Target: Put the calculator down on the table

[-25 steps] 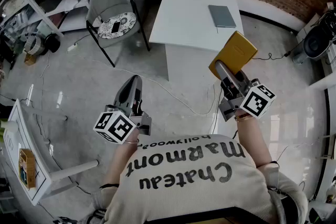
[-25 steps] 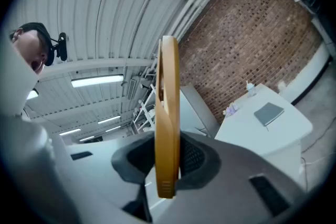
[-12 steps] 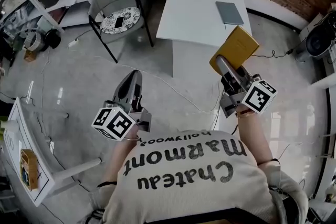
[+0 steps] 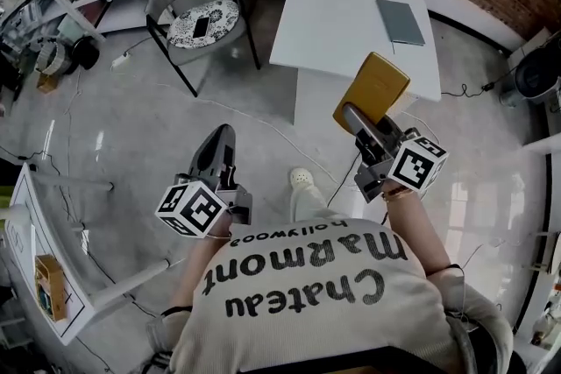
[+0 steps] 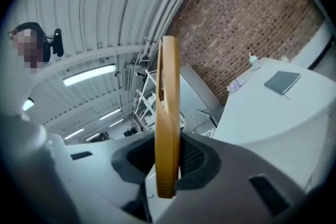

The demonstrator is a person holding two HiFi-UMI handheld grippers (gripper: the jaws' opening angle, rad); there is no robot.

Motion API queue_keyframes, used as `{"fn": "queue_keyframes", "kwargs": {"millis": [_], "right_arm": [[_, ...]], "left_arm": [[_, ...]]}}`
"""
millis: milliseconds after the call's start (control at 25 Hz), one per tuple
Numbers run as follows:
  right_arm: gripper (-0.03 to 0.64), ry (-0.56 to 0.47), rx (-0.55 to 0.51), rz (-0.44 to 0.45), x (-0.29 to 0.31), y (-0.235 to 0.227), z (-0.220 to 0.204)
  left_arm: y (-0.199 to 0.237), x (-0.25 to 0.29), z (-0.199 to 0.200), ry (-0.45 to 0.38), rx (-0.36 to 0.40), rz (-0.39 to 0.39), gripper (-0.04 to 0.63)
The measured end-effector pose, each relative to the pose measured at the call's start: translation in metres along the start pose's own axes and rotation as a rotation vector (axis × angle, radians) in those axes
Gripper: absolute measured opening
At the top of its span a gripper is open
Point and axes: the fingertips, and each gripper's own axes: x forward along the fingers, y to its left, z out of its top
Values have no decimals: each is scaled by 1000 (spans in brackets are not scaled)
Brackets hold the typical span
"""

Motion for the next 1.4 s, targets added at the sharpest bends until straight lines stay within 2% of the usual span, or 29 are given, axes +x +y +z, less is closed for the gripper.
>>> {"fn": "queue_keyframes", "kwargs": {"millis": [200, 440, 640, 760, 1000, 1200, 1400], "right_arm": [[92, 26, 2, 55, 65, -33, 21], [92, 20, -28, 114, 136, -66, 82], [91, -13, -65, 144, 174, -85, 131], [92, 15, -86, 104, 191, -107, 139], [92, 57, -50, 27, 219, -150, 131], [92, 42, -26, -31, 245, -182, 130], [92, -16, 20, -117, 285, -216, 154]], "left_arm": [[28, 52, 30, -46, 14, 29, 2], [35, 130, 79, -105, 41, 17, 2], [44, 182, 98, -150, 81, 21, 2], [52, 210, 99, -161, 71, 22, 0], [71, 258, 97, -85, 44, 5, 2], [83, 311, 108, -50, 56, -102, 2], [106, 387, 135, 9, 46, -214, 0]]}}
